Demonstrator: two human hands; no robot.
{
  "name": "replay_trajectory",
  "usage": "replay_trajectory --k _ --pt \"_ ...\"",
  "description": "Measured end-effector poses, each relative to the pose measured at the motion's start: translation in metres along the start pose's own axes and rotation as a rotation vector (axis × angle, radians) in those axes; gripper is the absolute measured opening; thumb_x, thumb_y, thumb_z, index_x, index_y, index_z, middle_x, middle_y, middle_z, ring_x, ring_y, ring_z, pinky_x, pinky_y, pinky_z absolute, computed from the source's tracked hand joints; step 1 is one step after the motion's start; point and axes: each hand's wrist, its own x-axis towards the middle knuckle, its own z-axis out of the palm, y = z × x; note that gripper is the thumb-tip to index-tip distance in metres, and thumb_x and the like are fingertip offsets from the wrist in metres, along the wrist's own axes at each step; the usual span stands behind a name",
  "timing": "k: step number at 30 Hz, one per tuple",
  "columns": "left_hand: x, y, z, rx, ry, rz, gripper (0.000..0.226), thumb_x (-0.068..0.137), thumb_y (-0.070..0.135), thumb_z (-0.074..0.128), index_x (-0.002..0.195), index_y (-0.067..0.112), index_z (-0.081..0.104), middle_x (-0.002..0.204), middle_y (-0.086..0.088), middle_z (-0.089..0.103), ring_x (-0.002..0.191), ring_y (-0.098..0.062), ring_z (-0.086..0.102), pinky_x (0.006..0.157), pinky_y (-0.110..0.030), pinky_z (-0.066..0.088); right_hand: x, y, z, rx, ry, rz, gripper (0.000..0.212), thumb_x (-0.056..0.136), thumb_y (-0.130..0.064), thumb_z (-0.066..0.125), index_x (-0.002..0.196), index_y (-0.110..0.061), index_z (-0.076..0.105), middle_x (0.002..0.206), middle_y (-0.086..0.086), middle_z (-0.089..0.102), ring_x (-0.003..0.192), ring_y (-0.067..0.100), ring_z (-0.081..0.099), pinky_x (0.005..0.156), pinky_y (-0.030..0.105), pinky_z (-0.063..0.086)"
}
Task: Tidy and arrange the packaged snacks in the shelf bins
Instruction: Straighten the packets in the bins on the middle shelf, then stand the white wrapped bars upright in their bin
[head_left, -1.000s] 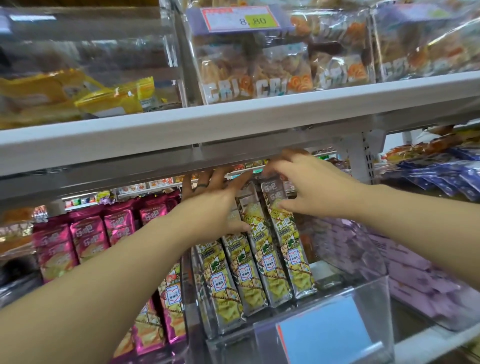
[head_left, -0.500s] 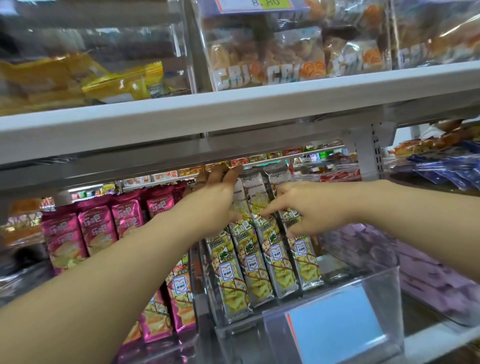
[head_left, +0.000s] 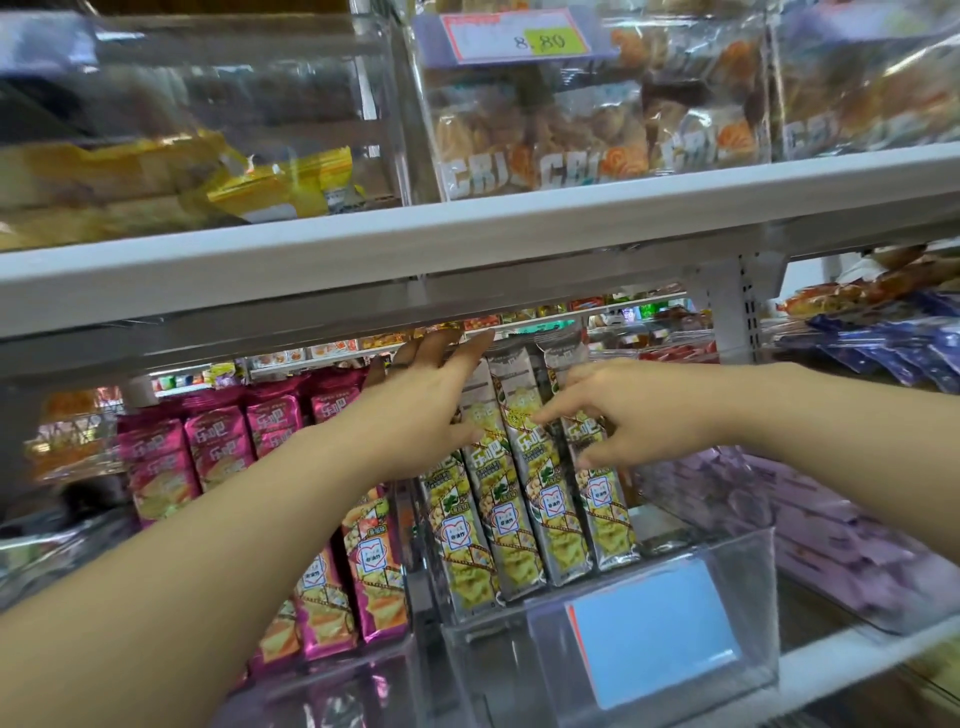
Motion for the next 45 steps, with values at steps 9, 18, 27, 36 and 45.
replay_trajectory --k 9,18,27,36,45 --pt "-0.059 0.004 -0.031 -0.052 0.062 0.055 0.052 0.094 0.04 0.053 0.142 0.035 0.034 0.141 0.002 0.04 0.129 -0.021 0.041 0.105 -0.044 0.036 -0.04 -0.043 -0.02 0.068 0.078 -0.007 0.047 0.09 -0.032 0.06 0.136 -0.032 0.048 0.118 -0.007 0.061 0.089 0.006 0.055 0.078 0.018 0.045" --pt "-0.168 0.003 -0.038 0.022 0.162 0.081 0.035 0.097 0.039 0.044 0.132 0.039 0.047 0.133 0.014 0.046 0.116 -0.017 0.052 0.085 -0.034 0.044 -0.078 -0.142 -0.019 0.203 0.196 -0.132 0.028 0.09 -0.028 0.06 0.118 -0.027 0.064 0.11 -0.012 0.066 0.099 0.001 0.057 0.092 0.023 0.044" --pt "-0.259 -0.048 -0.04 -0.017 0.193 -0.003 0.03 0.094 0.03 0.052 0.123 0.027 0.059 0.119 0.009 0.058 0.107 -0.016 0.056 0.081 -0.032 0.043 -0.068 -0.225 -0.001 0.264 0.217 -0.274 0.021 0.086 -0.024 0.062 0.106 -0.024 0.07 0.092 -0.01 0.07 0.083 0.007 0.062 0.081 0.025 0.048" --pt "-0.319 -0.136 -0.041 -0.094 0.31 -0.193 0.028 0.093 0.034 0.047 0.116 0.029 0.062 0.116 0.01 0.062 0.101 -0.018 0.062 0.081 -0.043 0.051 0.003 -0.296 0.002 0.291 0.392 -0.431 0.018 0.084 -0.018 0.067 0.101 -0.017 0.072 0.097 0.001 0.069 0.09 0.011 0.058 0.078 0.019 0.037" --pt "-0.315 -0.215 -0.038 -0.319 0.114 -0.395 0.036 0.091 0.045 0.054 0.126 0.037 0.054 0.128 0.017 0.048 0.111 -0.002 0.048 0.091 -0.023 0.039 0.089 -0.328 0.001 0.27 0.204 -0.391 0.044 0.081 -0.031 0.067 0.123 -0.039 0.055 0.124 -0.013 0.046 0.109 0.008 0.052 0.095 0.029 0.042"
